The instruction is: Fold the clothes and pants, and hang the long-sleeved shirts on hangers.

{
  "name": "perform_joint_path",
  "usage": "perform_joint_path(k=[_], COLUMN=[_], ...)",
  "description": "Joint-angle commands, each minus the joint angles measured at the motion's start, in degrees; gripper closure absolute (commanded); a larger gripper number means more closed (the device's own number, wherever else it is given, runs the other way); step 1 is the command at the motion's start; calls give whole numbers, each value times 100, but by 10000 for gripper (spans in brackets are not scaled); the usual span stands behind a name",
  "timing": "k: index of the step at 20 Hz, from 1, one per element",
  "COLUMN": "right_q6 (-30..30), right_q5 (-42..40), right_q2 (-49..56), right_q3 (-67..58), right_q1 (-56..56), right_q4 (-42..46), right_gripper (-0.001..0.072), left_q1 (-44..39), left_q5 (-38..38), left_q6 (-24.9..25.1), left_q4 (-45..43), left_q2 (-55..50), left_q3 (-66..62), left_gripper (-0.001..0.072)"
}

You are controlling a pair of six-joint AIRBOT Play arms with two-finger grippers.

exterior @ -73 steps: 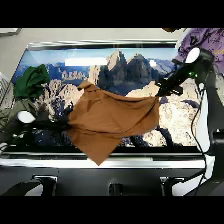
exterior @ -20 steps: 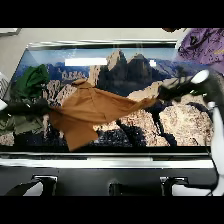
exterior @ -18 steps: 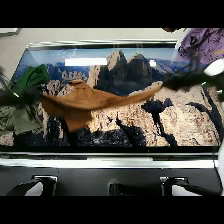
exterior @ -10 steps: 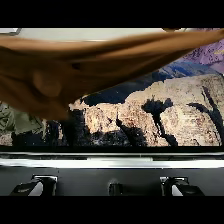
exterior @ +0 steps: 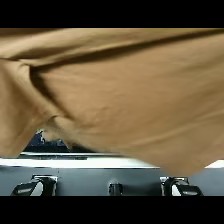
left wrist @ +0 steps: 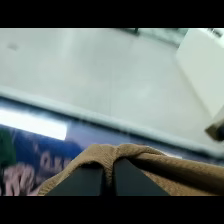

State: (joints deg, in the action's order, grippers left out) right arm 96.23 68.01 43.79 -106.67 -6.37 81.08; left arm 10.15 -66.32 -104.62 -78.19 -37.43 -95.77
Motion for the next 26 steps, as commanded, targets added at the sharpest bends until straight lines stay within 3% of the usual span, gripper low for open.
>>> perform_joint_path(k=[1, 4, 9, 12, 16, 17, 18, 19, 20, 22, 24, 26], right_q6=[66, 63, 63, 66, 61, 55, 22, -4, -59, -479, -1137, -1438], right_q5=[601, 728, -398, -750, -573, -487, -369, -157, 96, 800, 1746, 2017], right_q2=[1150, 2798, 5364, 6310, 6926, 6966, 6964, 6937, 6885, 6697, 6494, 6118], right_q3=[-7, -9, -9, -9, -9, -9, -9, -11, -11, -9, 9, 466], right_q1=[7, 20, 20, 20, 22, 20, 20, 7, -35, -212, -584, -1241], right_q4=[-330, -350, -601, -1049, -1652, -1722, -1738, -1729, -1679, -1674, -1668, -2302], right_gripper=[686, 686, 685, 685, 680, 629, 507, 415, 368, 277, 278, 287], left_q1=[0, -31, -372, -455, -459, -459, -431, -352, -225, 111, 476, 831], left_q5=[-376, -127, 1165, 1711, 1707, 1707, 1650, 1456, 1174, 675, 251, -339], left_q6=[-90, -87, -85, 33, 68, 68, 66, 68, 68, 63, 184, 520], left_q4=[203, 612, 664, 1036, 1335, 1338, 1331, 1327, 1325, 1060, 669, 286], left_q2=[-577, -1558, -3967, -5184, -5967, -5958, -5921, -5866, -5794, -5488, -4986, -4448], left_q3=[691, 1672, 2302, 2253, 2033, 2022, 1998, 1930, 1834, 1707, 1714, 1801], left_gripper=[690, 690, 689, 688, 684, 647, 495, 238, 95, 101, 103, 102])
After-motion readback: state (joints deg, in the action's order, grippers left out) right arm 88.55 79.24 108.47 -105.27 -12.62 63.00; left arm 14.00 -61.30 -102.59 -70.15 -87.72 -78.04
